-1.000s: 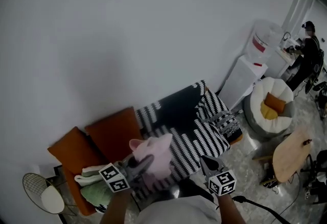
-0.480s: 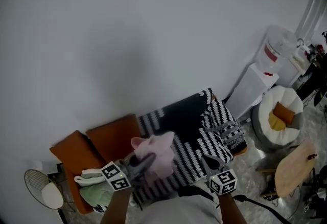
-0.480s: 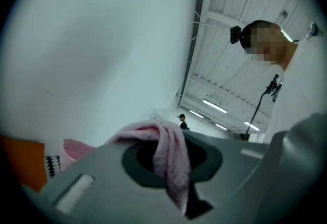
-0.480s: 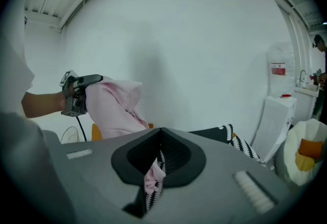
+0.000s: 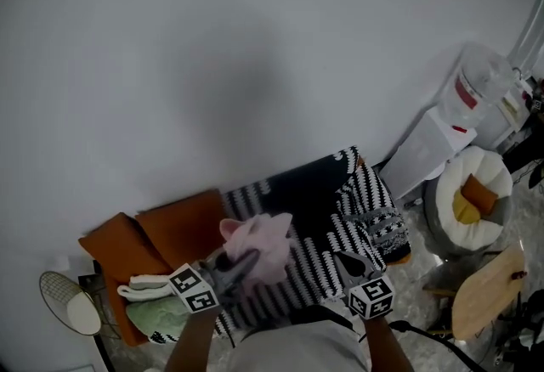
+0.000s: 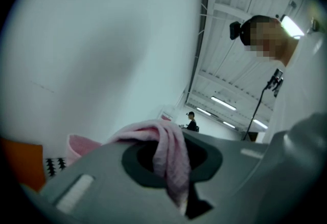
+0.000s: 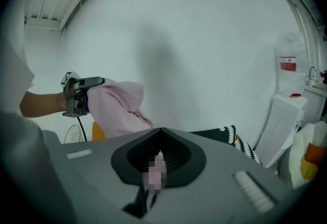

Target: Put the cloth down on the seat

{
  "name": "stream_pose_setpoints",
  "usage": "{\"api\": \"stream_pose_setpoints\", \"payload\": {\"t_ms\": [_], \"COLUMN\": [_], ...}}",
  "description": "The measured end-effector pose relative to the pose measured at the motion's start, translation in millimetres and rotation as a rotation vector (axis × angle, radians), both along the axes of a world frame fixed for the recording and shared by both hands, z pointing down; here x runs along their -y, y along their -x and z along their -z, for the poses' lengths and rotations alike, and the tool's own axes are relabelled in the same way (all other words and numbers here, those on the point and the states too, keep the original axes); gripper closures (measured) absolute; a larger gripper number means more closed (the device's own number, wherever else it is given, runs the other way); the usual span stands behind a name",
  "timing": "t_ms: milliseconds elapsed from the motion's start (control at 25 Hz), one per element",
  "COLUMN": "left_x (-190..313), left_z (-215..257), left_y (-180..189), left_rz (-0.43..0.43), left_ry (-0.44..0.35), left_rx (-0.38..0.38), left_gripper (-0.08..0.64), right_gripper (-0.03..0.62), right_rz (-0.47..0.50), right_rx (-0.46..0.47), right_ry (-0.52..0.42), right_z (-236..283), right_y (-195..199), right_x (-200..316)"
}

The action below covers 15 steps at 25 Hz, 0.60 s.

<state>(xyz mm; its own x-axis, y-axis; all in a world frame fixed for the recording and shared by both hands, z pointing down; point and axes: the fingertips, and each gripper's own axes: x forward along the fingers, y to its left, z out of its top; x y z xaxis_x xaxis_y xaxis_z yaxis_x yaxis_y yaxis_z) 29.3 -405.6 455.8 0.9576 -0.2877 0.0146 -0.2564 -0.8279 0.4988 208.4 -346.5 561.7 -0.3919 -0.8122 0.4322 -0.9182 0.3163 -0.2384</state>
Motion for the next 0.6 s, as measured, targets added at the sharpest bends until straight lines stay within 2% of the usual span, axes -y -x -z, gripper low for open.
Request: {"api": "stream_pose_setpoints", "payload": {"t_ms": [600], "left_x": [48], "left_z": [-97], "left_y": [-44], "left_rz": [0.035], "left_ry": [0.115], "left_rx": [0.127], "left_gripper": [0.511], "right_gripper": [0.586], "right_rz": [0.089], "right_rx": [0.014], "right_ry": [0.098], "right_z": [-64], "right_y": [-28], "right_x": [50]}}
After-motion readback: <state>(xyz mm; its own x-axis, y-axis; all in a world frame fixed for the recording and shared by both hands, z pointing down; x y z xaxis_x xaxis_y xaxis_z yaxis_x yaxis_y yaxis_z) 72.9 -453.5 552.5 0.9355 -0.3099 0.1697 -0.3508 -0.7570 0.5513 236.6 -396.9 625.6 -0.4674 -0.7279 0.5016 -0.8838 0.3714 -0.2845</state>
